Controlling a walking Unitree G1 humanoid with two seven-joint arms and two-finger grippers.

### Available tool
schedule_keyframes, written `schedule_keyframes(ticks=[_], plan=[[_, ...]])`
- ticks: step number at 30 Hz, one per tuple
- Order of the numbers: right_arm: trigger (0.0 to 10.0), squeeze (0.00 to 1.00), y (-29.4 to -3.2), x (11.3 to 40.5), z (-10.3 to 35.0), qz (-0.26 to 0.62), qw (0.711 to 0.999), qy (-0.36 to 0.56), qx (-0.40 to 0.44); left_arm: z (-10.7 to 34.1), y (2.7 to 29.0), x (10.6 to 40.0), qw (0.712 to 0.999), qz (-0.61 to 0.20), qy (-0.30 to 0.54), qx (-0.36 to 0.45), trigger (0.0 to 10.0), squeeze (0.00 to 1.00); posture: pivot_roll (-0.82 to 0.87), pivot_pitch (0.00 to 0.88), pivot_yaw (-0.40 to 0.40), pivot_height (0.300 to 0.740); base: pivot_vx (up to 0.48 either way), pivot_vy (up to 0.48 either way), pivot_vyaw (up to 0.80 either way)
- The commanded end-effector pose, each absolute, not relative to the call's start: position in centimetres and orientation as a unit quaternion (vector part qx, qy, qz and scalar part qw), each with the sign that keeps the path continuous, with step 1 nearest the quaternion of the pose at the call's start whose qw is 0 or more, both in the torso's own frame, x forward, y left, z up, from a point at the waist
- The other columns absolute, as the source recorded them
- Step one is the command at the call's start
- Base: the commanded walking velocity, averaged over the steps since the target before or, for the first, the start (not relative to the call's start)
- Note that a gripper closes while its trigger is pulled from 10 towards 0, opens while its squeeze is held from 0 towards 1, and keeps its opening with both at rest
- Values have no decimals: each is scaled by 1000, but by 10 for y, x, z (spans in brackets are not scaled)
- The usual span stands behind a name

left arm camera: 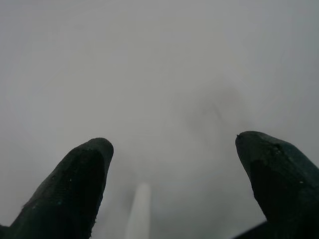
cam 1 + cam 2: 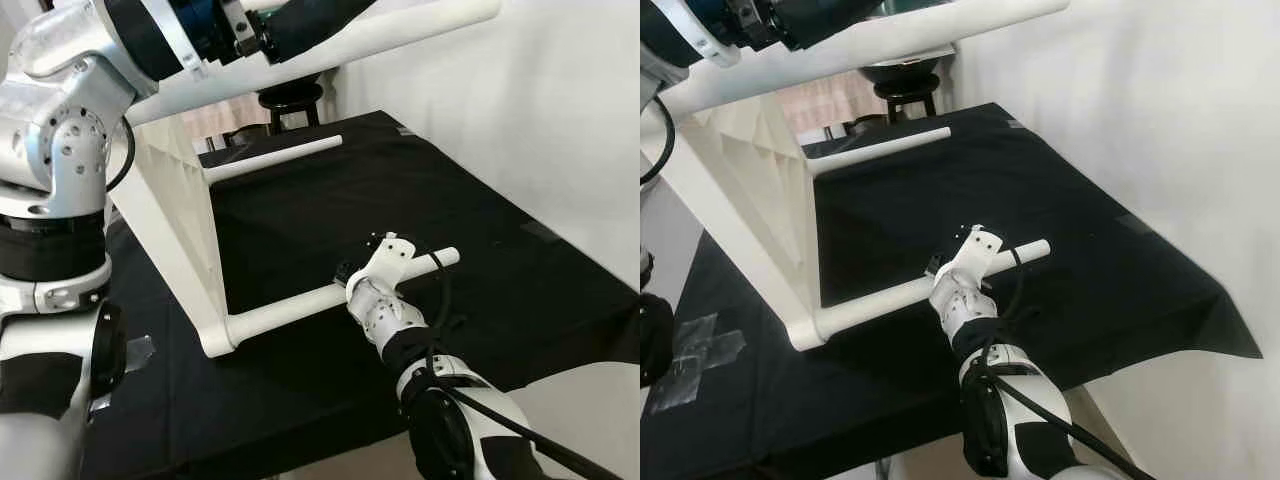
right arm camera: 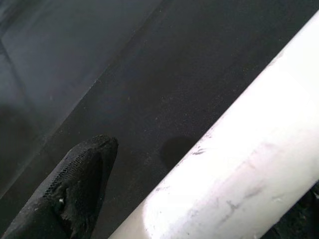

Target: Building children table

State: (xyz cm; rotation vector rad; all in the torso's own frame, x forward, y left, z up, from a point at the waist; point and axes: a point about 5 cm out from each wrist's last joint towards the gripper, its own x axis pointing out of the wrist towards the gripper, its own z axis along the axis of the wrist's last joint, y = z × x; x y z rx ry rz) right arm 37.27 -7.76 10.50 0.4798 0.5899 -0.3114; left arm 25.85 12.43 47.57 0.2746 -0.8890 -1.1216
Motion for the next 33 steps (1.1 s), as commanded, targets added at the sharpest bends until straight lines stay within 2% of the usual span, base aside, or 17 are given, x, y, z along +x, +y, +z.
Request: schedule_keyframes(ticks=[1, 4, 6, 9, 12, 13, 14, 16, 18, 19, 20, 21, 22, 23, 25, 27, 33], plan=[[10000, 1000, -92, 349, 61, -193, 878, 373, 230, 492, 134, 245, 731, -510, -434, 126, 10000, 0, 1, 48, 71, 740, 0, 0, 0], [10000, 1000, -89, 346, 58, -192, 877, 375, 231, 540, 151, 221, 738, -414, -518, 127, 10000, 0, 15, 43, 75, 740, 0, 0, 0], [10000, 1000, -89, 346, 58, -192, 877, 375, 231, 540, 151, 221, 738, -414, -518, 127, 10000, 0, 15, 43, 75, 740, 0, 0, 0], [10000, 1000, -88, 345, 56, -187, 878, 377, 229, 550, 210, 221, 804, -157, -559, 127, 10000, 0, 22, 47, 73, 740, 0, 0, 0], [10000, 1000, -87, 344, 55, -186, 877, 378, 229, 540, 238, 222, 823, -72, -552, 115, 10000, 0, 23, 49, 70, 740, 0, 0, 0], [10000, 1000, -88, 344, 54, -185, 877, 380, 228, 521, 274, 224, 842, 25, -532, 83, 10000, 0, 24, 51, 67, 740, 0, 0, 0], [10000, 1000, -88, 344, 54, -185, 877, 380, 228, 521, 274, 224, 842, 25, -532, 83, 10000, 0, 24, 51, 67, 740, 0, 0, 0], [10000, 1000, -88, 343, 52, -182, 877, 382, 228, 460, 349, 223, 864, 218, -454, 16, 10000, 0, 20, 54, 67, 740, 0, 0, 0], [10000, 1000, -88, 343, 52, -182, 877, 382, 228, 460, 349, 223, 864, 218, -454, 16, 10000, 0, 20, 54, 67, 740, 0, 0, 0], [10000, 1000, -88, 343, 53, -180, 878, 381, 229, 425, 376, 225, 873, 263, -410, -35, 10000, 0, 21, 53, 63, 740, 0, 0, 0], [10000, 1000, -88, 343, 53, -180, 878, 381, 229, 425, 376, 225, 873, 263, -410, -35, 10000, 0, 21, 53, 63, 740, 0, 0, 0], [10000, 1000, -87, 344, 55, -176, 879, 378, 230, 386, 390, 239, 892, 257, -357, -100, 10000, 0, 12, 54, 62, 740, 0, 0, 0], [10000, 1000, -87, 344, 55, -176, 879, 378, 230, 386, 390, 239, 892, 257, -357, -100, 10000, 0, 12, 54, 62, 740, 0, 0, 0], [10000, 1000, -87, 346, 57, -173, 881, 375, 231, 352, 391, 257, 911, 225, -310, -152, 10000, 0, 6, 54, 62, 740, 0, 0, 0], [10000, 1000, -87, 346, 57, -173, 881, 375, 231, 352, 391, 257, 911, 225, -310, -152, 10000, 0, 6, 54, 62, 740, 0, 0, 0], [10000, 1000, -92, 351, 64, -170, 884, 365, 237, 308, 365, 297, 935, 114, -234, -239, 10000, 0, -14, 56, 59, 740, 0, 0, 0], [10000, 1000, -102, 359, 77, -125, 886, 344, 285, 298, 329, 321, 947, 34, -206, -243, 10000, 0, -31, 58, 53, 740, 0, 0, 0]])
